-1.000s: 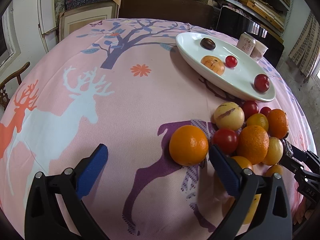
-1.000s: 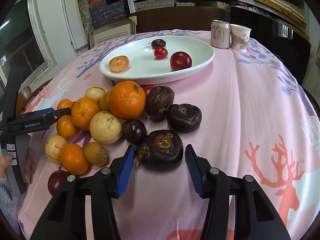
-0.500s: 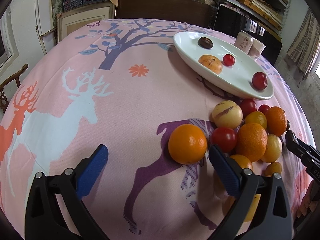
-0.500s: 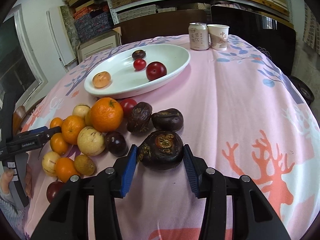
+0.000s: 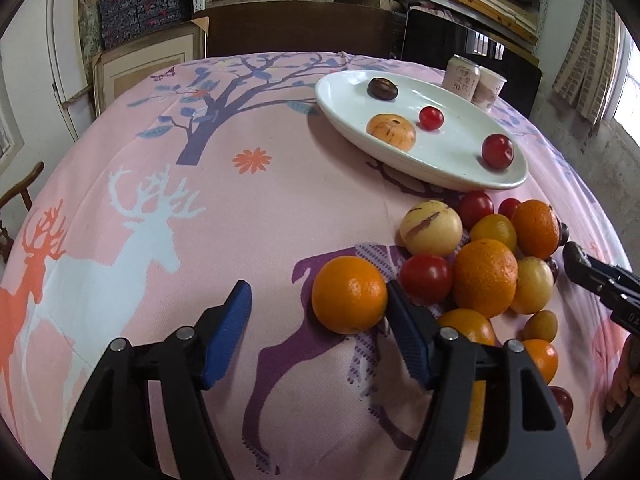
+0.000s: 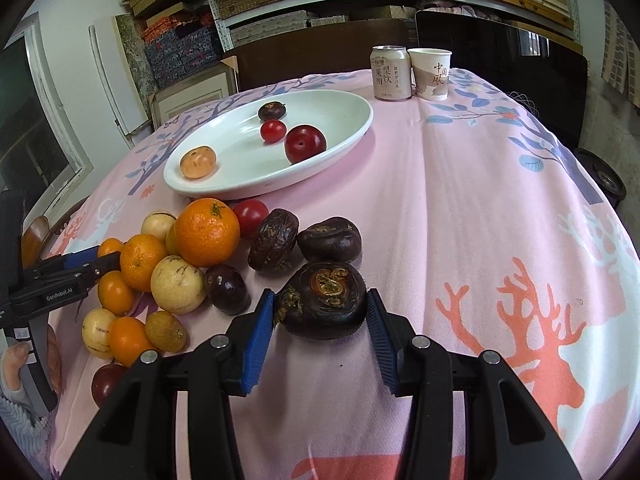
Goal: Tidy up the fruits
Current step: 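Grasp an orange with the left gripper while the right gripper holds the dark fruit, then carry the orange and dark fruit onto the white plate and release both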
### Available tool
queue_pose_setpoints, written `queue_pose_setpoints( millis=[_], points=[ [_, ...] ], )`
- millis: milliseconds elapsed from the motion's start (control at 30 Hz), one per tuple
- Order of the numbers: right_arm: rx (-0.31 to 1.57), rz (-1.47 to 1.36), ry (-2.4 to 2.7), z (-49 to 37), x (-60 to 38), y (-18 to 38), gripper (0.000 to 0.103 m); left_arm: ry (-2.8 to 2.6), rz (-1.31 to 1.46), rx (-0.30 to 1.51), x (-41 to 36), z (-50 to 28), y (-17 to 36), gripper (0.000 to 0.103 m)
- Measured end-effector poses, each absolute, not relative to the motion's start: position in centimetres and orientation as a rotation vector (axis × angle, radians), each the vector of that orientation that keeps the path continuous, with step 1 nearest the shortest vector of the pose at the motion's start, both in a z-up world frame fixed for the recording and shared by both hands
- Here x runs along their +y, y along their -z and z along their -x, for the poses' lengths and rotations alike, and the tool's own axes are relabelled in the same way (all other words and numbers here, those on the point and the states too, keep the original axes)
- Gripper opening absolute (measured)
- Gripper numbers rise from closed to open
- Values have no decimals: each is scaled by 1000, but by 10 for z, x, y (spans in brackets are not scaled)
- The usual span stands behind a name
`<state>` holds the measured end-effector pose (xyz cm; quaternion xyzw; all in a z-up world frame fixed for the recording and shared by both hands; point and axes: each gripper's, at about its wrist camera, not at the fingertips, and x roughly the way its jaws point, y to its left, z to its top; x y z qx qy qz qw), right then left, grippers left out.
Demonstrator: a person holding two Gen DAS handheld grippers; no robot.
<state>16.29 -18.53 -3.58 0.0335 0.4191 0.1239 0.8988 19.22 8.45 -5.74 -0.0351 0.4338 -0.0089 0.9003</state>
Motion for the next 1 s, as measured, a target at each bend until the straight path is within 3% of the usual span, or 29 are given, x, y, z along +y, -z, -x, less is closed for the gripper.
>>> queue_pose_setpoints(
  millis=[167, 233, 733, 1000],
  points=[
    [871, -71, -256, -163, -186, 36, 47, 39, 46, 898, 77, -192, 58, 54],
    [875, -71, -257, -164, -186, 37, 47, 69, 44, 899, 72, -191, 59, 37],
    [783, -149, -243, -156, -203, 22, 47, 87, 59, 830, 68, -182, 36, 36],
    [726, -167, -276, -179, -203, -17, 47, 112, 81, 784, 60, -227, -1, 36]
  ],
)
